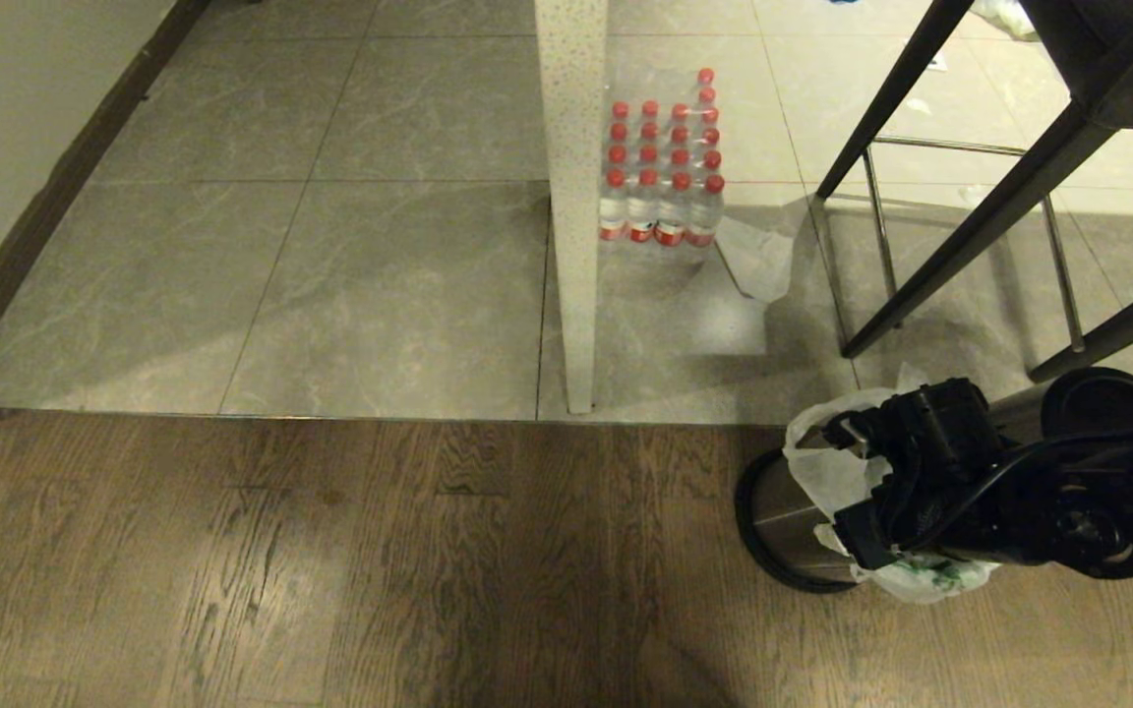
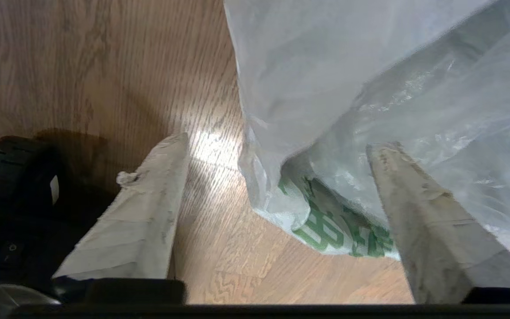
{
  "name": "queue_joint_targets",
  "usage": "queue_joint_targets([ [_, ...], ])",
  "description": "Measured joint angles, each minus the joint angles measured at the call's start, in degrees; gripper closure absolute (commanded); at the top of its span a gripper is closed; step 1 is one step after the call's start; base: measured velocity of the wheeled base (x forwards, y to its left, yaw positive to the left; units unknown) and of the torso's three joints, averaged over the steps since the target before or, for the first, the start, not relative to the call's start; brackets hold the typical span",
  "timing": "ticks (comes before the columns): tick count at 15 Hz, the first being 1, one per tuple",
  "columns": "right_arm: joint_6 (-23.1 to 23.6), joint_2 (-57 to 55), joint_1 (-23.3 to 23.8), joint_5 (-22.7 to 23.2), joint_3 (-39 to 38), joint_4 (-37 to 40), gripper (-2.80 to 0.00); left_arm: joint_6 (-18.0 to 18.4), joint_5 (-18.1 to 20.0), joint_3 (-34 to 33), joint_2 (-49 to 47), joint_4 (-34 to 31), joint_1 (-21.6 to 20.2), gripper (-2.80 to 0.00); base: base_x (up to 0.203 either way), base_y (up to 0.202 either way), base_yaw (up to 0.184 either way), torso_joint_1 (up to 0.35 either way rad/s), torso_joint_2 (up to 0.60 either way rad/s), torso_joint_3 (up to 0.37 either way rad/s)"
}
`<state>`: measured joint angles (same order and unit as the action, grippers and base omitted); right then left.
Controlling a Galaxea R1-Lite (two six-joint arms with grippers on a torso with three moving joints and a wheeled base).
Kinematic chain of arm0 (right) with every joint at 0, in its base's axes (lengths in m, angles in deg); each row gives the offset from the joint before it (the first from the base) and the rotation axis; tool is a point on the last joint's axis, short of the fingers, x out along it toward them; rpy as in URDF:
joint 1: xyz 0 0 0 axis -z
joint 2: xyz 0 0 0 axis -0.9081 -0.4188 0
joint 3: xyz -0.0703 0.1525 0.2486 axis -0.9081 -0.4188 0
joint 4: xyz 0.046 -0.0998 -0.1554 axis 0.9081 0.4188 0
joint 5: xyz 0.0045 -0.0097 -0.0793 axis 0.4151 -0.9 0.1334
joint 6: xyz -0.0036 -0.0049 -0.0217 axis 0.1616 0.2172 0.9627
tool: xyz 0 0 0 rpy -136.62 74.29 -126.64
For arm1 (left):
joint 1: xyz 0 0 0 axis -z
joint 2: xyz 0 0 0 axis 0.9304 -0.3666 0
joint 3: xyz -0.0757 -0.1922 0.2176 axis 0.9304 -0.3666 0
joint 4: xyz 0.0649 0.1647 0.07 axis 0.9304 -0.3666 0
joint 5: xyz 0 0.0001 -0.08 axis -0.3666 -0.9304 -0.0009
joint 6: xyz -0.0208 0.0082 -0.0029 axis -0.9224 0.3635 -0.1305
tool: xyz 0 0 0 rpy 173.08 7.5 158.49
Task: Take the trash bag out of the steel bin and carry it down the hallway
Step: Pick up the trash bag
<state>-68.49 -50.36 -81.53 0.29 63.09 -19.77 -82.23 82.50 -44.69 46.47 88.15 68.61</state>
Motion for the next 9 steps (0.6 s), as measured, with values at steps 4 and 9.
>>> queue_joint_targets([
  [4, -0.24, 0.37, -0.05, 0.4, -0.06, 0.15, -2.8, -0.03, 0.0, 0.0, 0.0, 0.0, -0.02, 0.0, 0.0, 0.0, 0.0, 0.0, 0.0, 0.0],
  [9, -0.04, 0.23, -0.49, 0.18, -0.61, 0.25, 0.0, -0.04, 0.0, 0.0, 0.0, 0.0, -0.01, 0.0, 0.0, 0.0, 0.0, 0.0, 0.0, 0.0],
])
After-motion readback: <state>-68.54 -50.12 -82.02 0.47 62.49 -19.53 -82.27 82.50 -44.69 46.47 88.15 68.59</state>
